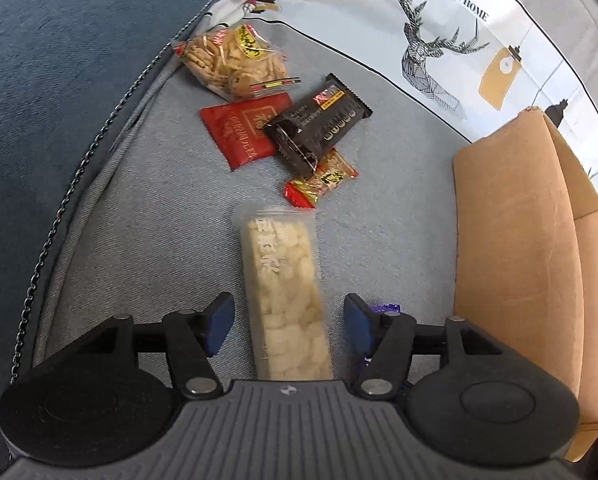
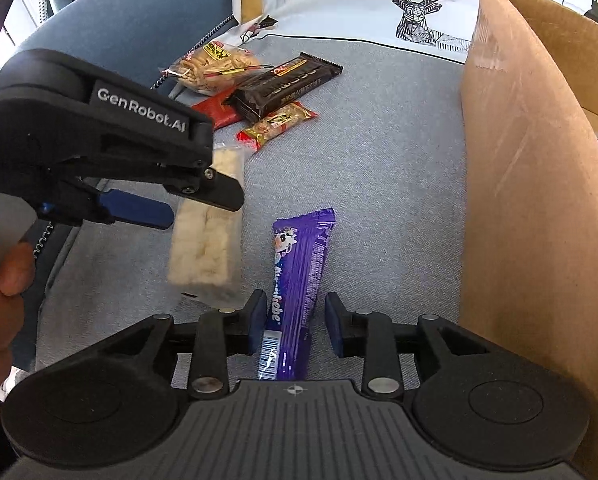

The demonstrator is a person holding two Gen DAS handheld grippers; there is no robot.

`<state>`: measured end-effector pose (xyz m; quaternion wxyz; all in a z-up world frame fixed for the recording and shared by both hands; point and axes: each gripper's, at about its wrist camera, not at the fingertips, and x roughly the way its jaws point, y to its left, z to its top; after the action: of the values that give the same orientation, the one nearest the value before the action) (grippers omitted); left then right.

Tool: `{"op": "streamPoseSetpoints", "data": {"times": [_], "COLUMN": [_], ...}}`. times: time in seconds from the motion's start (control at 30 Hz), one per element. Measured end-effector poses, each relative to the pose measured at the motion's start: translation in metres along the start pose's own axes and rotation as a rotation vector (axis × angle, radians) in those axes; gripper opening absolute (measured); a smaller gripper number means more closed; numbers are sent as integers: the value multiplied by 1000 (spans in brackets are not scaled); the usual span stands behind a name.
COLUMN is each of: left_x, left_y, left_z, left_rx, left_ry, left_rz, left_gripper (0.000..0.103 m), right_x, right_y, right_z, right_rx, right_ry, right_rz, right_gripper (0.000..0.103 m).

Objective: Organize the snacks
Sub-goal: 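Reposition the left gripper on the rice-cake bag while the right holds the purple bar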

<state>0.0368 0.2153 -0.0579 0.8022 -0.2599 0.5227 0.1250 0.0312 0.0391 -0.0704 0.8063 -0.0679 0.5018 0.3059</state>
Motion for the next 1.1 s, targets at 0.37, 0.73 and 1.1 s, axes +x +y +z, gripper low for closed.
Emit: {"op": "streamPoseSetpoints", "data": {"times": [0.37, 0.73, 1.1], "left_x": [6, 7, 8], "left_y": [-2, 0, -1], "left_z": [0, 0, 0], "left_rx": [11, 4, 11], "left_ry": [13, 18, 24], "left_rz": [24, 28, 33], "left_gripper": [67, 67, 67], "right_x": [-4, 2, 3], "right_y": [1, -1, 0], "right_z": [0, -1, -2], "right_rx": [-9, -3, -17], "right_ry": [-33, -3, -7], "right_rz": [-13, -12, -19], "right_gripper": [17, 22, 22]}}
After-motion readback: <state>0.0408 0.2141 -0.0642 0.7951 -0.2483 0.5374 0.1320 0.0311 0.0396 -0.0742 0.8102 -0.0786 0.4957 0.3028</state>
